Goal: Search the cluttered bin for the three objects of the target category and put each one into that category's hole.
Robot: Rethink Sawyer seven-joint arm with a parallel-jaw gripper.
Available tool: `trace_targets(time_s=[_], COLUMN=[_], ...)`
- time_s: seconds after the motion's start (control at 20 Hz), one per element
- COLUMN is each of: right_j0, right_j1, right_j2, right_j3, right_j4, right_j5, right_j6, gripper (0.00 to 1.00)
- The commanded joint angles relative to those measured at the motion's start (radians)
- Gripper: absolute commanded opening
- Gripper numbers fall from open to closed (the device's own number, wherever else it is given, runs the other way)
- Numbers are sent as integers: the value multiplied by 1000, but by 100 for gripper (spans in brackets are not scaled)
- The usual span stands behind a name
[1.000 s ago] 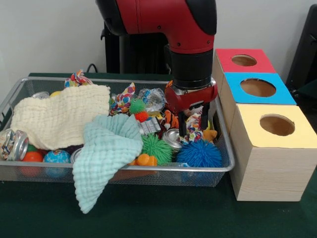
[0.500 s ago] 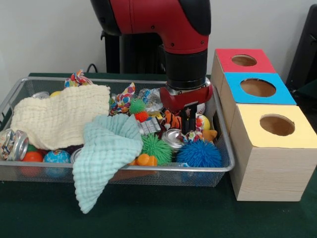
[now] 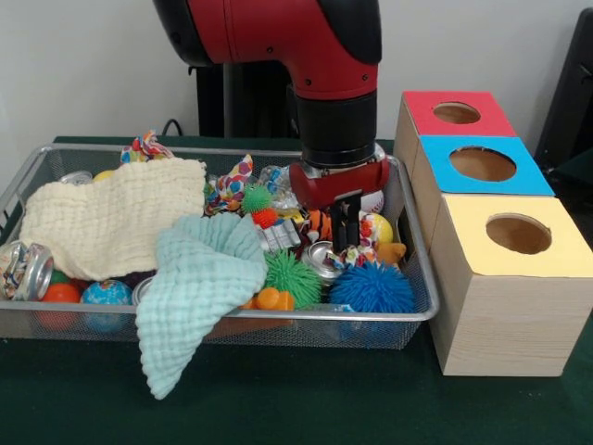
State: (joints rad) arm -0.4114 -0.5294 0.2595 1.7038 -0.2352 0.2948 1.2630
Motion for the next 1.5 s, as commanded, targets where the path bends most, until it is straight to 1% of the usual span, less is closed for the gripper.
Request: trace_targets(time_s=[0.05, 0.1, 0.15, 0.25, 0.4, 0.65, 0.8, 1.05, 1.2, 1.35, 1.5], right_j0=[-14, -14, -3, 4, -2, -16, -21, -53, -59, -70, -73], right_j1=[-59, -73, -97, -131, -166, -201, -198, -204, -209, -199, -206], right_j2=[95, 93, 77, 68, 75, 82, 86, 123, 143, 176, 191], right_j3=[22, 25, 23, 18, 23, 49, 45, 67, 64, 68, 60], right_j4=[51, 54, 59, 72, 92, 99, 113, 116, 128, 143, 153], right_j5=[110, 127, 183, 240, 281, 293, 269, 229, 219, 179, 204], right_j6=[113, 110, 100, 94, 92, 81, 98, 75, 81, 93, 88], gripper=[0, 0, 0, 0, 0, 0, 0, 0, 0, 0, 0])
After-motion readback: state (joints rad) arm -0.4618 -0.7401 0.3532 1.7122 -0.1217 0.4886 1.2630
